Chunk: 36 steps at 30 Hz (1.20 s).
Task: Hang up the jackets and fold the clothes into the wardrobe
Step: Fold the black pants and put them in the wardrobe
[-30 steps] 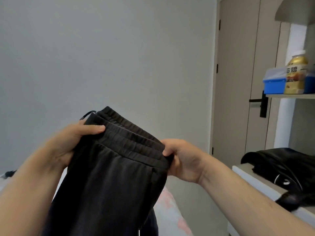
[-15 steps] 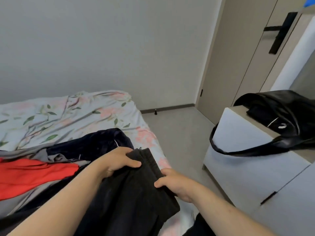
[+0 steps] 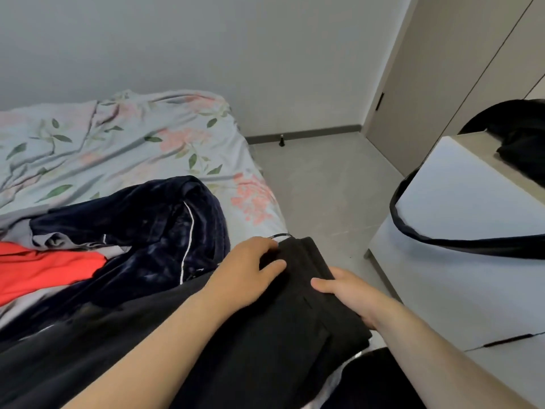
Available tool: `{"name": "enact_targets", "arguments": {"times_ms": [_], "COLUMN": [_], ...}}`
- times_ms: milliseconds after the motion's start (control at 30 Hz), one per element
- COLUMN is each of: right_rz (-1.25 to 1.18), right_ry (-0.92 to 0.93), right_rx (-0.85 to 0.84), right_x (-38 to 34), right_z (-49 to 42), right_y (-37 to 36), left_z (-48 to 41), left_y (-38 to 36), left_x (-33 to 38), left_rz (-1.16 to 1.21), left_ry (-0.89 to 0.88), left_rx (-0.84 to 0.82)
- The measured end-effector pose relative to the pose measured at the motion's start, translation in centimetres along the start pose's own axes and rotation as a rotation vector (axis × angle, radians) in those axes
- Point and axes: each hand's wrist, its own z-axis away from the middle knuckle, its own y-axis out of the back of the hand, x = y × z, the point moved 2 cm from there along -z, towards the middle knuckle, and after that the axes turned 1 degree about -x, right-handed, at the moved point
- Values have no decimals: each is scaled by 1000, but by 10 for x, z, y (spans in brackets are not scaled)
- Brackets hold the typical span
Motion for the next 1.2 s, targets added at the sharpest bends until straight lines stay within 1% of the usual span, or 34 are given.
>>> {"name": "enact_targets", "arguments": {"times_ms": [67, 133, 200, 300, 367, 433, 467, 533, 600, 667, 800, 833, 900, 933, 1033, 1100, 1133, 1167, 1200], "right_rz": [26, 39, 61, 98, 97, 106, 102, 110, 125, 126, 107, 121, 197, 266, 571, 776, 905, 1074, 1252], "right_ry": [-13, -27, -41, -15, 19, 37, 41, 45, 52, 60, 60, 65, 98, 123, 166, 118, 85, 80, 119], "right_rx": [65, 104, 119, 147, 152, 162, 170, 188, 193, 196, 214, 221, 271, 320, 429, 473, 524, 609, 700], "right_x": [4, 10, 17, 22, 20, 18, 19, 20, 21, 23, 27, 26, 26, 25, 21, 15, 11, 4, -4], "right_z": [-1, -2, 0, 6, 9, 15, 18, 25, 31, 37, 41, 41, 39, 37, 30, 31, 34, 37, 42], "right_y": [25, 43, 48, 42, 36, 30, 29, 26, 27, 28, 29, 25, 19, 15, 2, -9, -16, -27, -41], "left_z": [45, 98, 148, 204, 231, 243, 243, 242, 239, 238, 246, 250, 258, 266, 294, 306, 307, 309, 308], "left_y": [-4, -5, 3, 19, 33, 52, 61, 77, 91, 106, 123, 125, 129, 130, 127, 121, 118, 117, 114], "left_x": [-10, -35, -65, -102, -125, -140, -143, -146, -151, -159, -176, -178, -179, -181, -187, -187, -186, -183, -182], "left_rz": [-64, -207, -385, -608, -643, -645, -629, -600, -509, -366, -328, -255, -35, 61, 301, 535, 647, 743, 807], "left_ry": [-73, -35, 96, 320, 480, 623, 673, 708, 710, 730, 897, 926, 999, 1043, 1148, 1119, 1083, 1037, 988], "left_rx": [25, 106, 171, 155, 151, 180, 159, 41, -28, -12, -37, 10, 172, 210, 136, 97, 126, 178, 251]}}
